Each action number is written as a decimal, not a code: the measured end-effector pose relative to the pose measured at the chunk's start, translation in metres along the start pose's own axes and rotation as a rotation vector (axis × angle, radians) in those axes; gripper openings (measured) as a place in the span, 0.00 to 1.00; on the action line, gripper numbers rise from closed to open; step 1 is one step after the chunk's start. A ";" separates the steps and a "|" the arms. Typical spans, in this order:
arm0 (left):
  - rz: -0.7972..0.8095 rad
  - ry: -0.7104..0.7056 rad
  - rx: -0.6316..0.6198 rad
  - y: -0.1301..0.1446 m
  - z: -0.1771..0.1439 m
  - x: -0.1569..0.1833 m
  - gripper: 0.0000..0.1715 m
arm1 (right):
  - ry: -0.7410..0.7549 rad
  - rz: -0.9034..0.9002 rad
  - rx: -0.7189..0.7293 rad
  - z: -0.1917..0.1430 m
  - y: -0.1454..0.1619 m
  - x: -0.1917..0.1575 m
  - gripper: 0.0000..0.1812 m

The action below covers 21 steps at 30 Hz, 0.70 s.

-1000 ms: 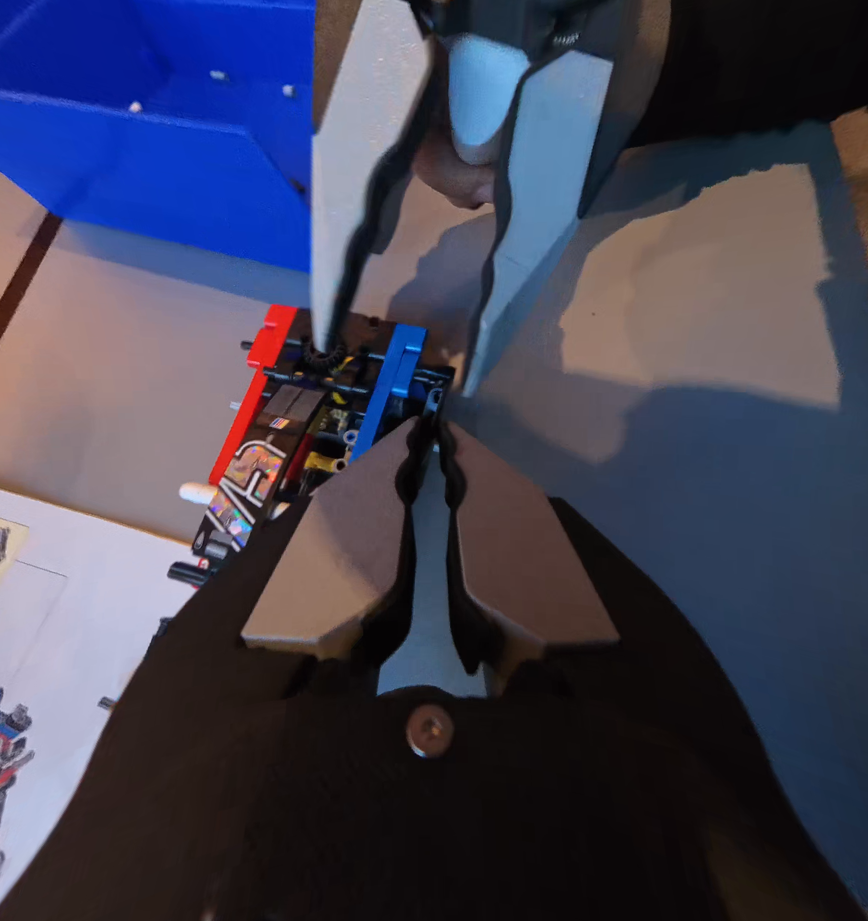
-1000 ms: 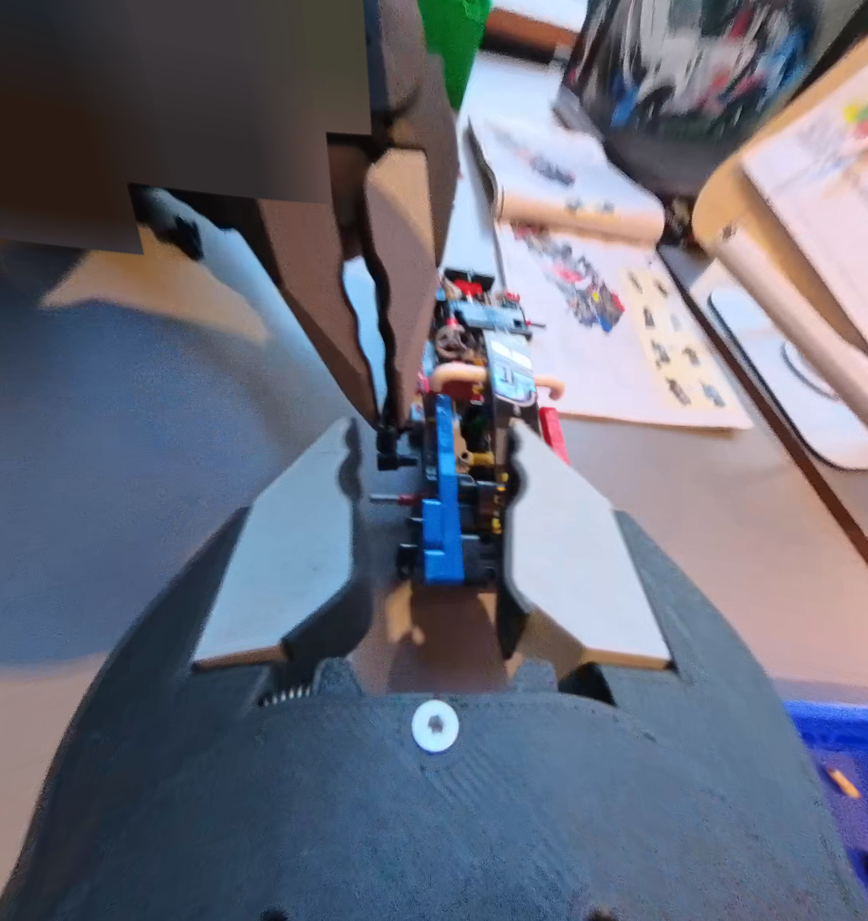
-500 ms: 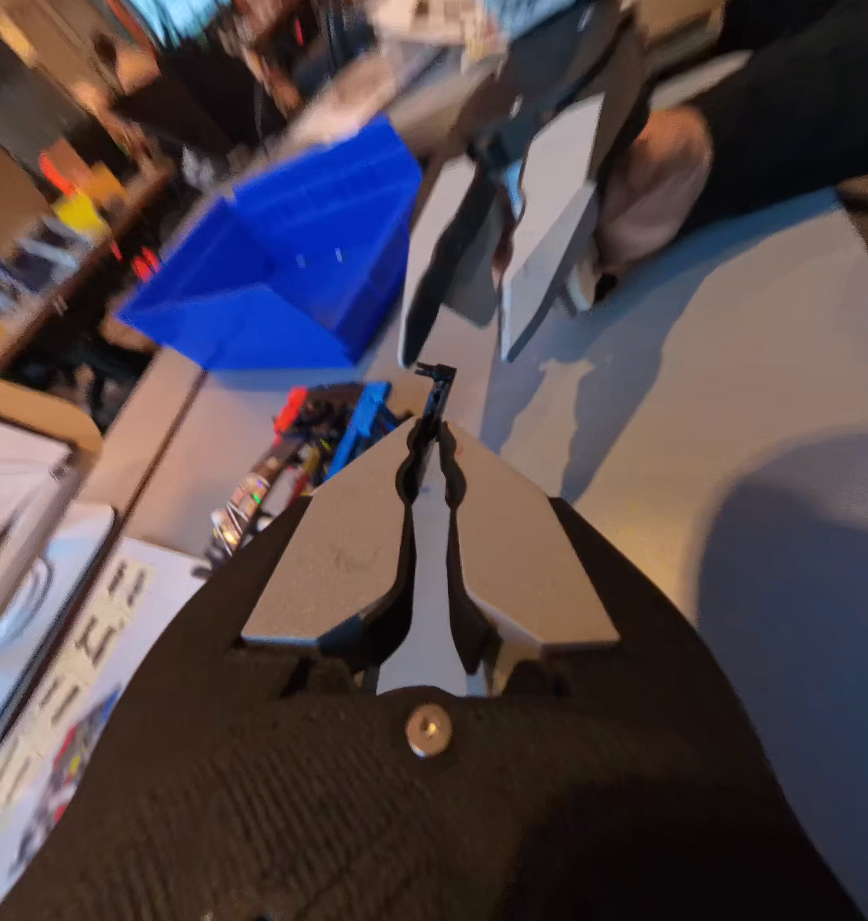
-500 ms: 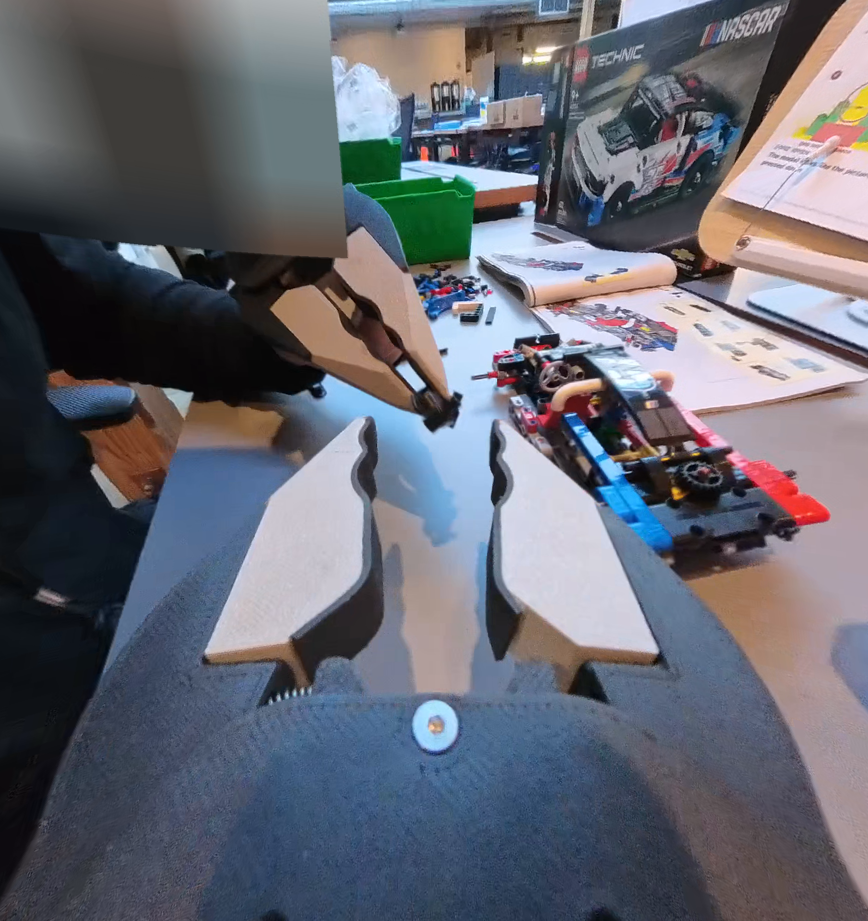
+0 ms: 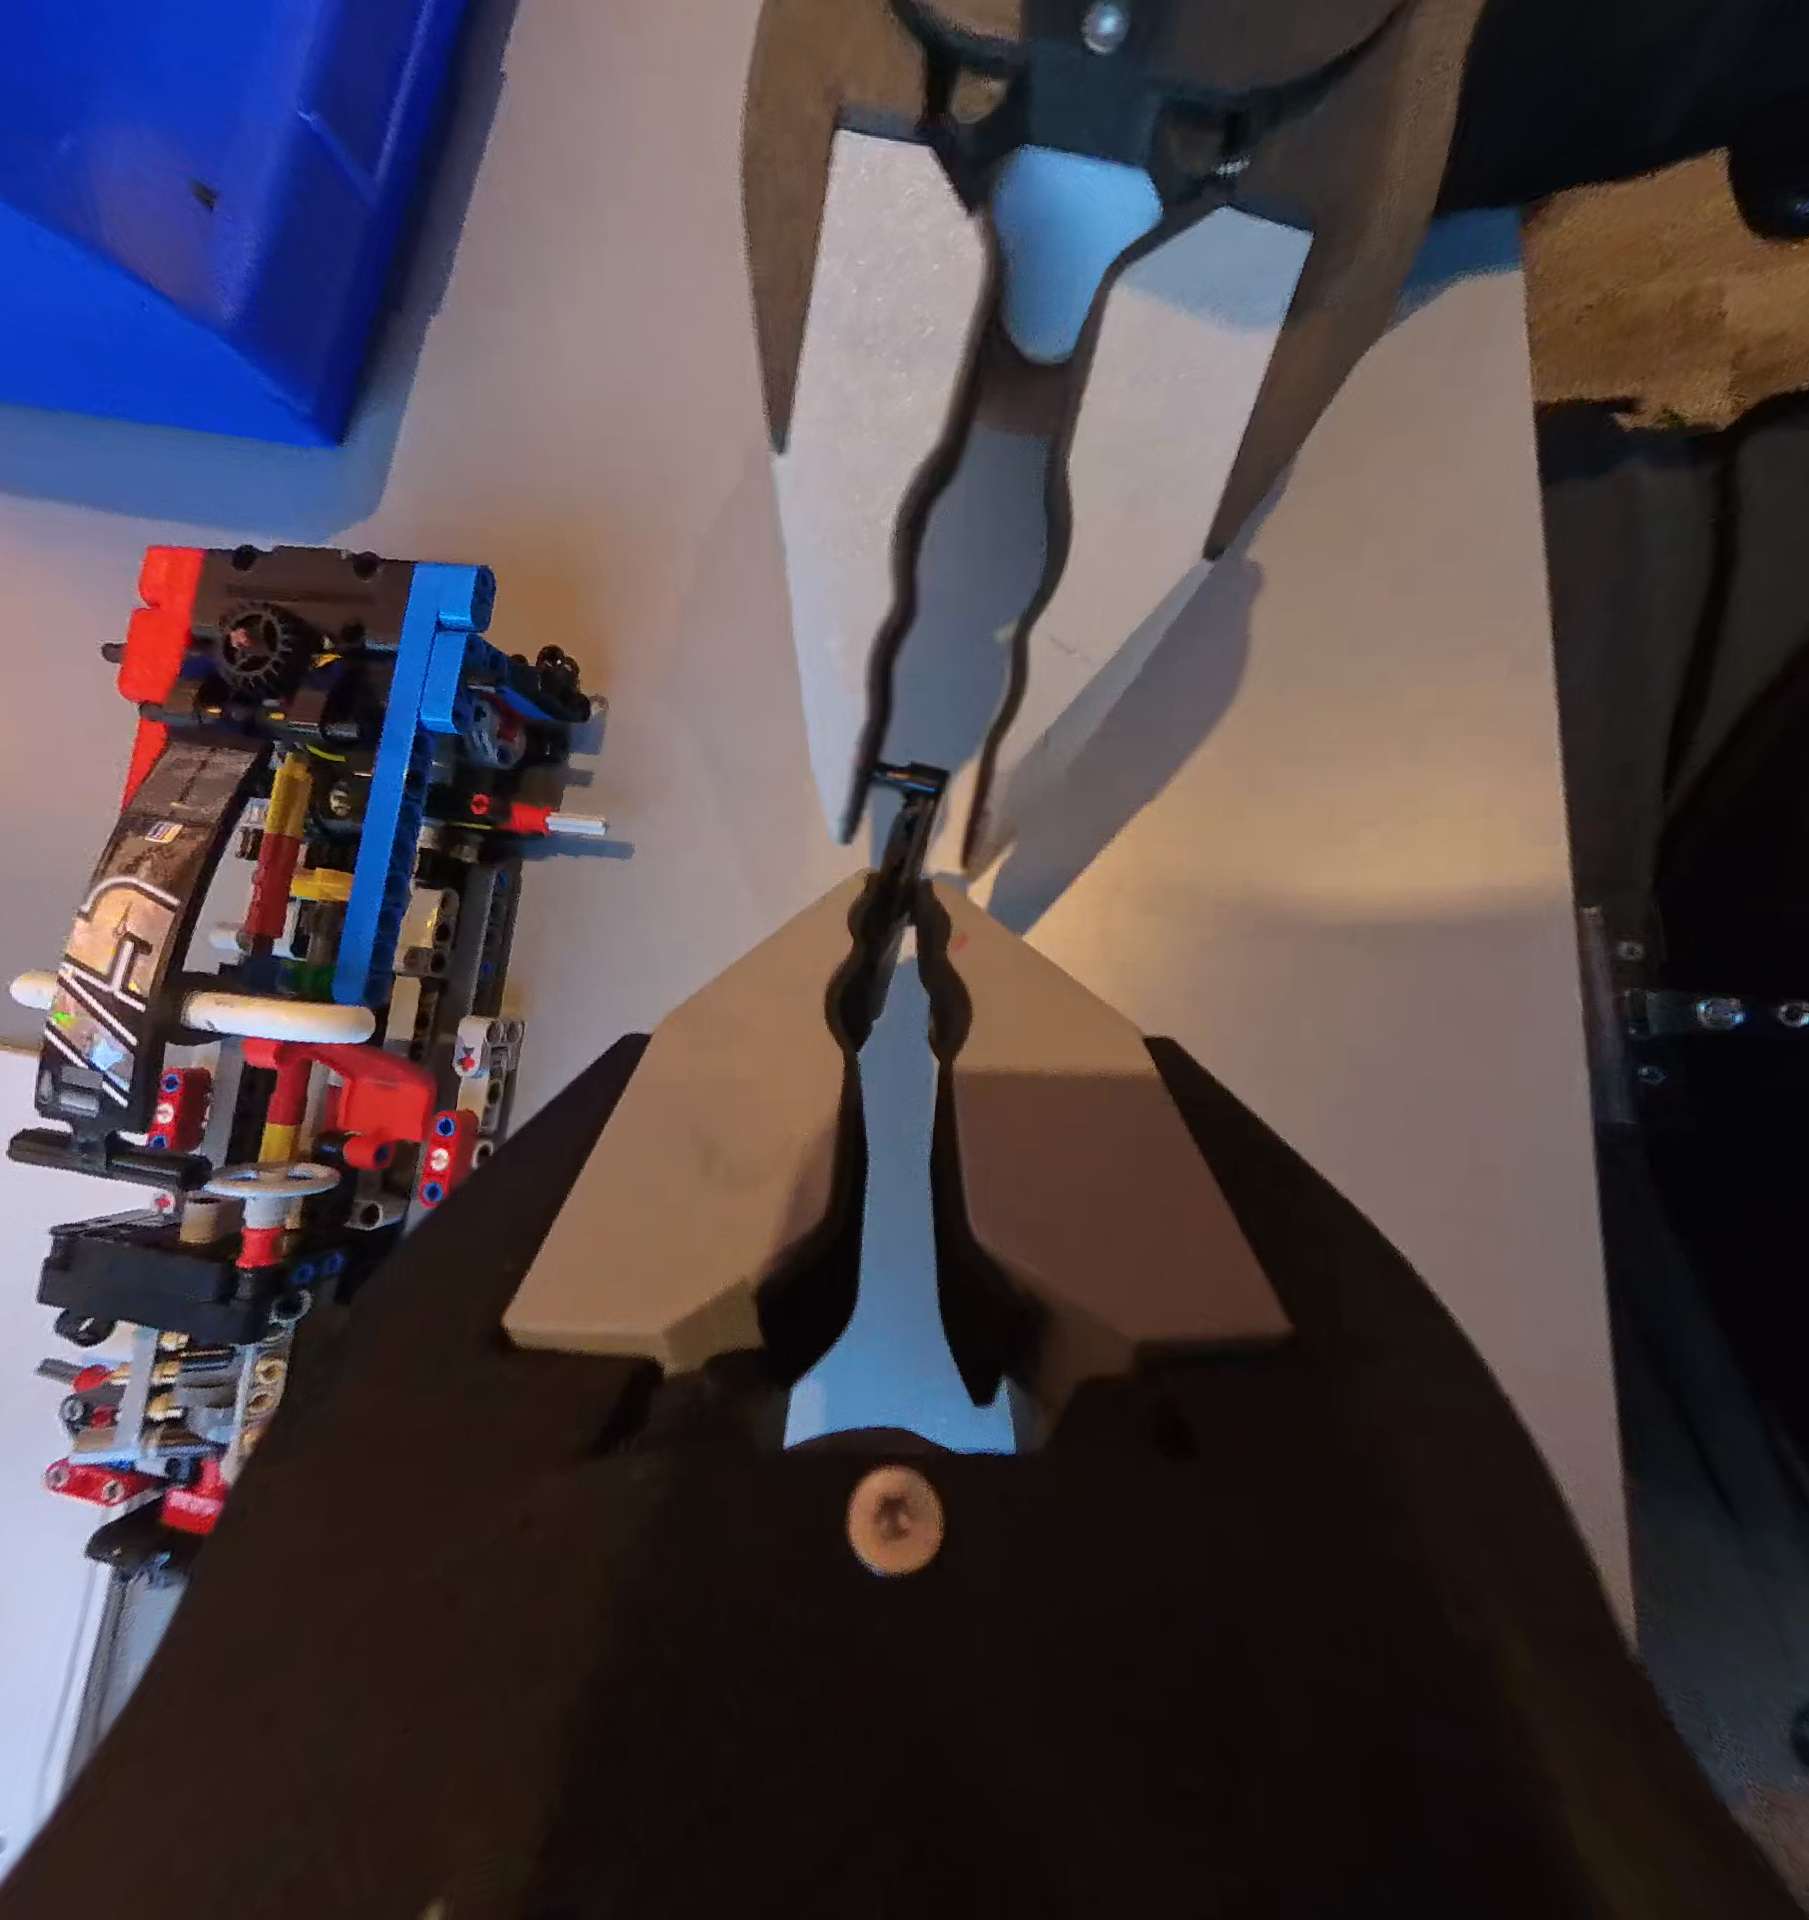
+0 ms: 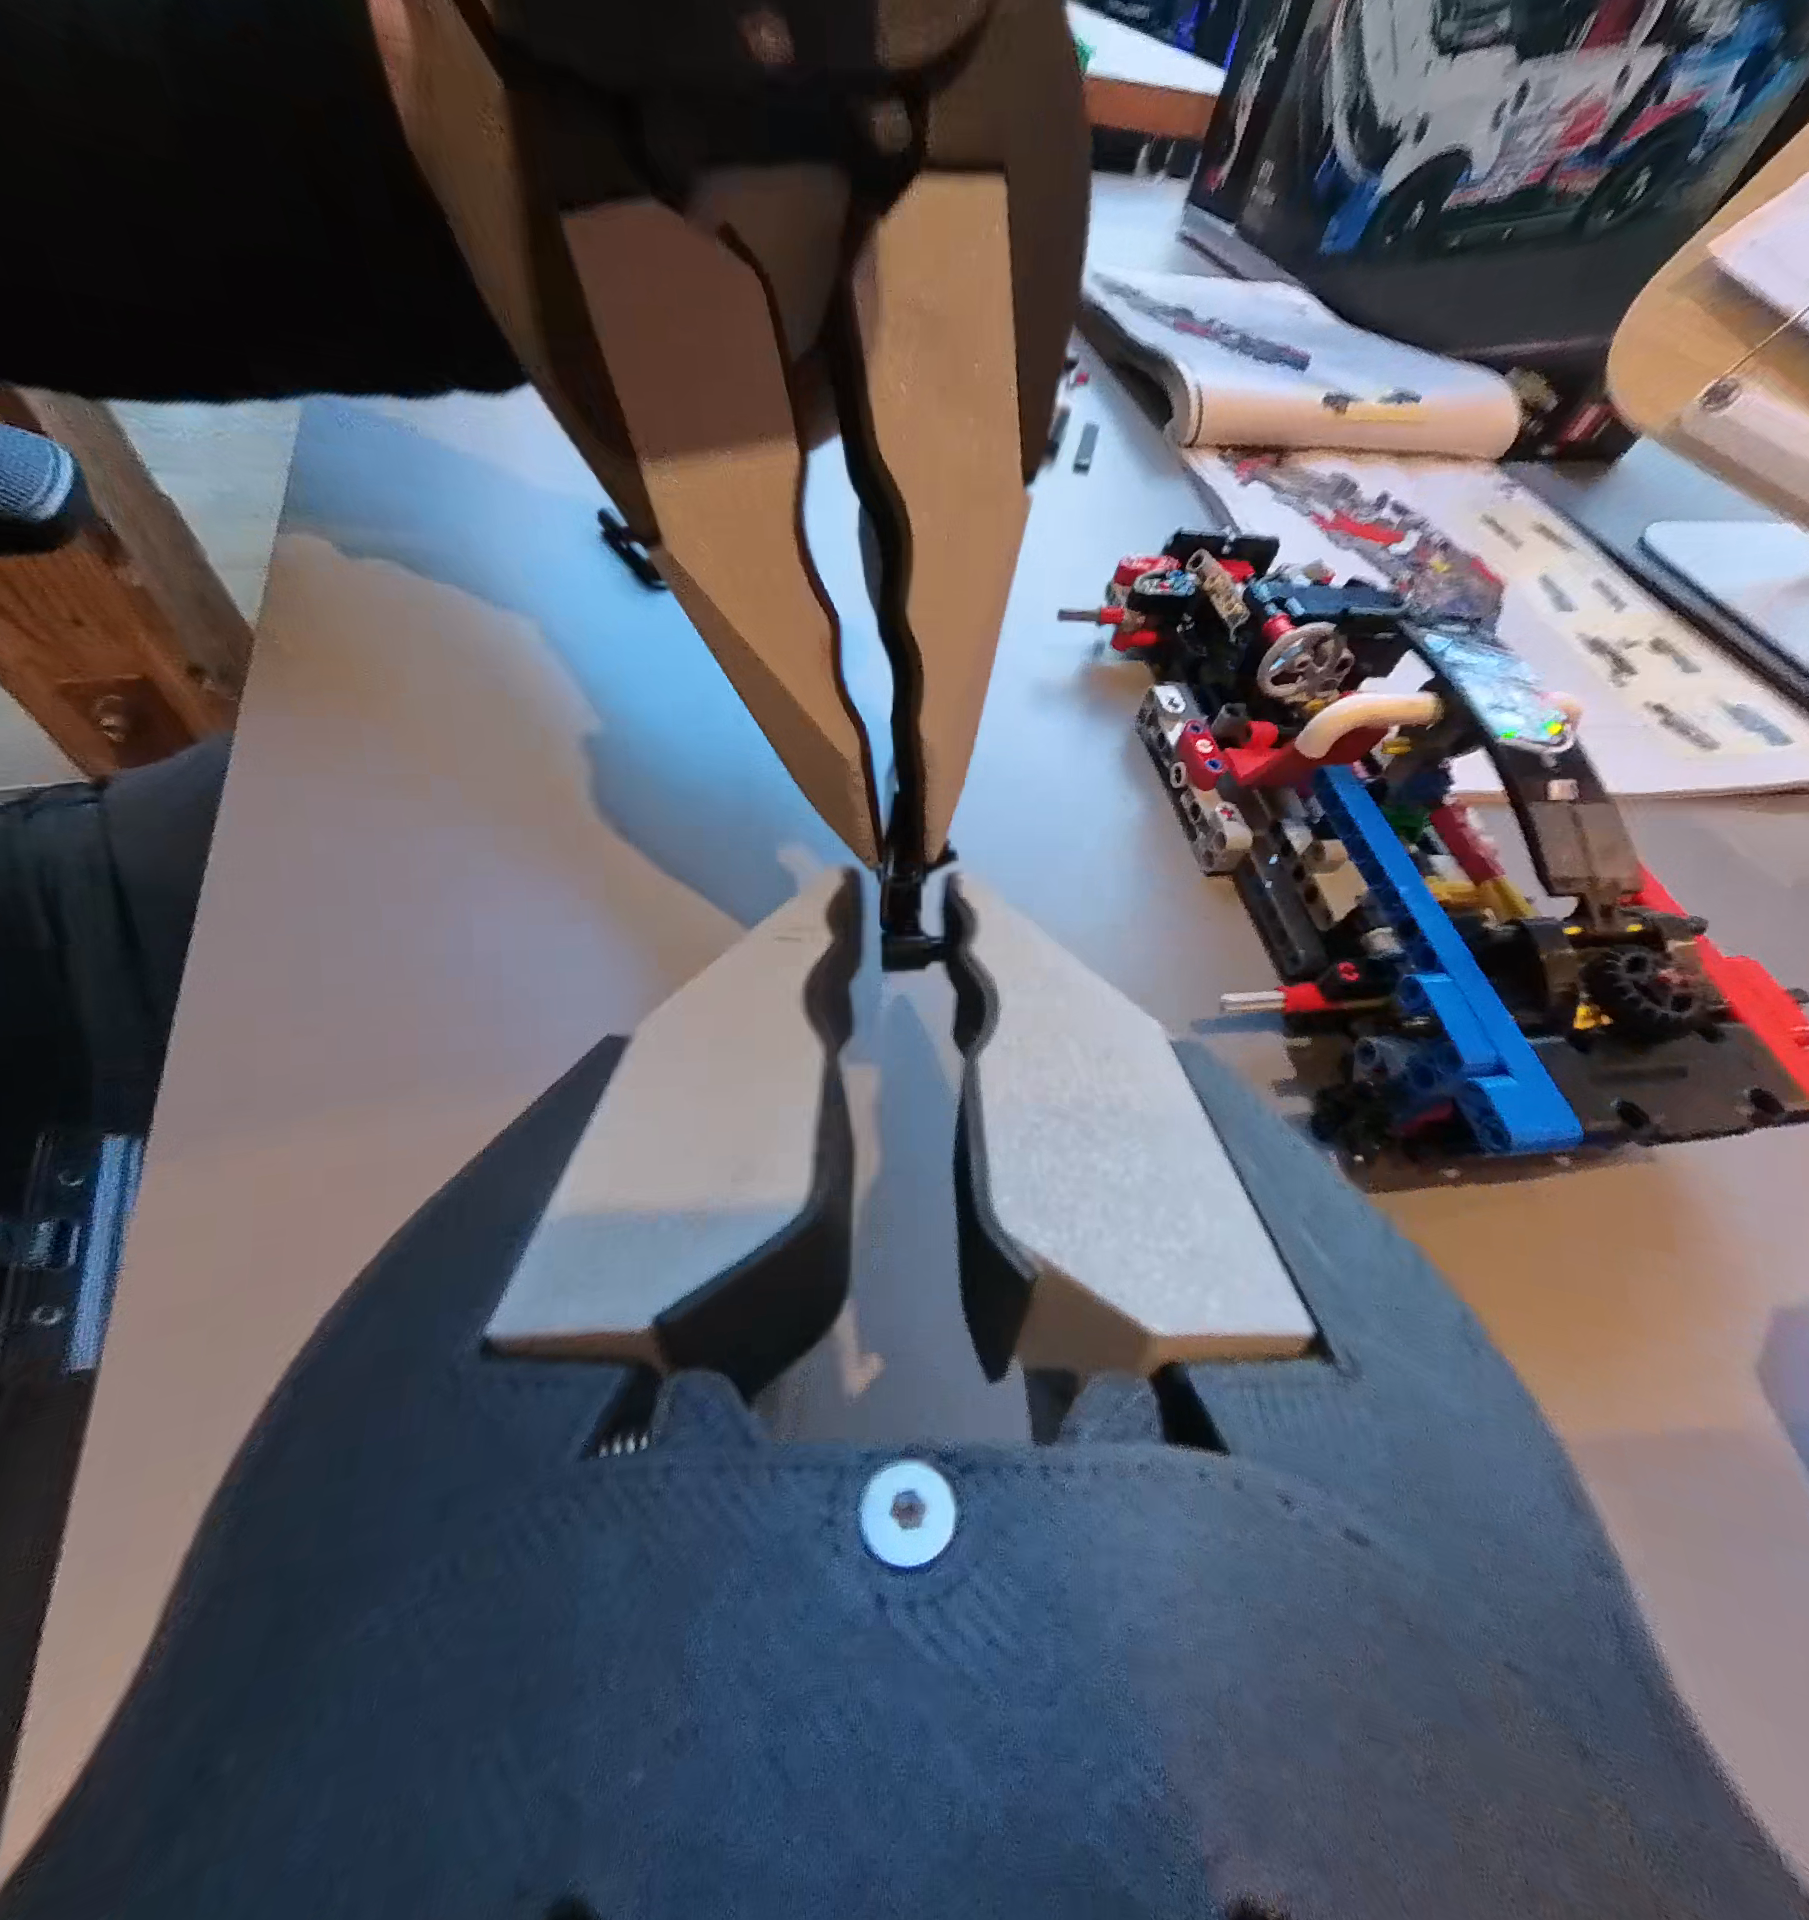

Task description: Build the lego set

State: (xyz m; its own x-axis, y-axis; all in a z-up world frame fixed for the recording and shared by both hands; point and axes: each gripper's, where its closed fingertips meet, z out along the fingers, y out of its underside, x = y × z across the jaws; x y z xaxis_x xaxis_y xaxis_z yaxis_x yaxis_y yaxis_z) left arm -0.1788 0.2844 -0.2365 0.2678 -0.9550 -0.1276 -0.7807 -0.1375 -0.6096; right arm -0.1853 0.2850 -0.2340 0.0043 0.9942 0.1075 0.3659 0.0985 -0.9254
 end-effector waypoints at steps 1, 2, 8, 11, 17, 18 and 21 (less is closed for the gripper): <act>0.003 0.003 -0.023 0.001 0.000 0.001 0.01 | -0.013 0.013 0.000 0.000 0.000 -0.001 0.11; -0.001 0.016 -0.040 0.002 0.000 0.002 0.01 | -0.022 0.017 -0.001 -0.001 0.000 -0.003 0.06; -0.020 -0.009 0.002 -0.003 0.008 -0.004 0.02 | -0.007 0.047 -0.029 -0.009 0.009 0.005 0.02; -0.062 -0.013 0.077 -0.008 0.001 -0.019 0.08 | 0.011 0.063 -0.037 -0.022 0.015 0.010 0.02; -0.072 -0.129 -0.100 0.008 0.006 -0.089 0.12 | 0.070 0.115 -0.025 -0.045 0.025 0.028 0.02; -0.052 -0.164 -0.138 0.010 0.008 -0.099 0.11 | 0.082 0.118 -0.023 -0.048 0.026 0.031 0.02; 0.028 -0.216 -0.218 0.013 0.017 -0.115 0.07 | 0.118 0.098 -0.036 -0.055 0.030 0.037 0.02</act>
State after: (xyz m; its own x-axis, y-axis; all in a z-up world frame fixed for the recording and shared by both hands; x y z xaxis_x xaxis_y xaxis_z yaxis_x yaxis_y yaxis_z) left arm -0.2101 0.3965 -0.2426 0.3401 -0.8844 -0.3197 -0.8858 -0.1872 -0.4246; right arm -0.1231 0.3220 -0.2381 0.1498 0.9868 0.0610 0.3911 -0.0024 -0.9204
